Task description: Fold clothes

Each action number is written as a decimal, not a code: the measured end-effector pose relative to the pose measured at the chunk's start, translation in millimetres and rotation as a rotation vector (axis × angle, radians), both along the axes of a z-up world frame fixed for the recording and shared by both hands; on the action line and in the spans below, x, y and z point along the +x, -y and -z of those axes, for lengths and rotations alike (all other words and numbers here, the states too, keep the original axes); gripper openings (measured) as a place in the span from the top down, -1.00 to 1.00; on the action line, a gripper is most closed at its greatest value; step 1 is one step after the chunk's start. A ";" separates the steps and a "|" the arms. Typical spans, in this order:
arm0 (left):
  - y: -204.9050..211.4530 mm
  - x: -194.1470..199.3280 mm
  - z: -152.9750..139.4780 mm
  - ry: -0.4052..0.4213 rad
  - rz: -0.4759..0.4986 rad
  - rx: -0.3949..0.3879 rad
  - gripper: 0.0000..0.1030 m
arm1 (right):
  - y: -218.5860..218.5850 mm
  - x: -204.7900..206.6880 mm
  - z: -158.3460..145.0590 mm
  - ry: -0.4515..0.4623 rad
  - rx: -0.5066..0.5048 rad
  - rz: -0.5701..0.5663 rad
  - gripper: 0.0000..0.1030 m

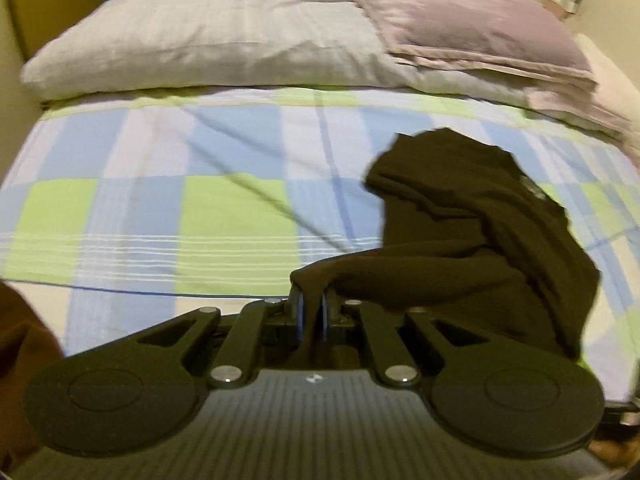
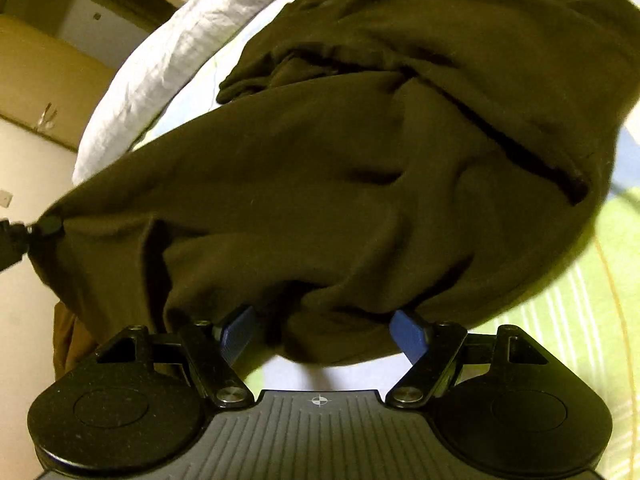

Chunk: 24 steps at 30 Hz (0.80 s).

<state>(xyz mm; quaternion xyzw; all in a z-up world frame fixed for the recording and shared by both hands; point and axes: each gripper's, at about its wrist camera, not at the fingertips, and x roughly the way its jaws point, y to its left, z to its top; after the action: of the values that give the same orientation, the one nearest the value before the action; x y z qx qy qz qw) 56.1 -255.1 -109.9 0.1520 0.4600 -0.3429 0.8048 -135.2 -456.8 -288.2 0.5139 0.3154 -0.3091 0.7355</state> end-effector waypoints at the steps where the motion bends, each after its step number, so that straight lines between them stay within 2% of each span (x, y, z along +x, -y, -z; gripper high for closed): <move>1: -2.6 -0.2 0.6 0.002 -0.013 0.004 0.89 | -3.0 -8.3 -4.8 -0.017 -0.003 0.051 -0.50; 3: -4.6 -0.6 5.5 -0.011 -0.025 0.014 0.89 | -8.7 -26.7 -8.7 -0.030 0.021 0.127 -0.50; 6: 0.5 -3.3 14.7 -0.022 -0.012 0.039 0.89 | -12.9 -40.4 5.7 -0.028 0.061 0.138 -0.50; 11: 2.7 -12.6 16.8 -0.031 0.015 0.059 0.89 | 11.0 -32.3 15.1 0.097 0.027 0.149 -0.49; 13: 2.7 -18.6 13.2 -0.037 0.041 0.066 0.89 | 25.2 -27.3 16.1 0.105 0.043 0.142 0.52; 14: 2.4 -21.9 10.7 -0.042 0.056 0.068 0.89 | 31.5 -30.2 14.8 0.100 0.064 0.136 0.87; 15: 1.8 -25.4 7.7 -0.048 0.071 0.067 0.89 | 37.8 -33.2 13.4 0.096 0.084 0.130 0.87; 17: -2.5 -35.9 -1.7 -0.075 0.116 0.056 0.89 | 48.5 -49.2 -5.9 0.081 0.069 0.068 0.88; 19: -7.1 -53.1 -11.9 -0.120 0.184 0.055 0.89 | 55.5 -75.8 -37.2 0.025 0.019 -0.020 0.88; 22: -10.7 -92.1 -22.6 -0.231 0.293 0.046 0.89 | 68.7 -138.4 -95.0 -0.083 -0.086 -0.097 0.89; 24: -9.7 -128.6 -24.8 -0.340 0.358 0.019 0.89 | 83.1 -180.7 -131.1 -0.153 -0.121 -0.107 0.90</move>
<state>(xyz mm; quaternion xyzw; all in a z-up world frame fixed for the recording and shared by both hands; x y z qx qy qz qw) -72.5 -245.4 -85.1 0.1788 0.5577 -0.4962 0.6409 -315.8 -539.9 -157.1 0.4257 0.3782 -0.3263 0.7545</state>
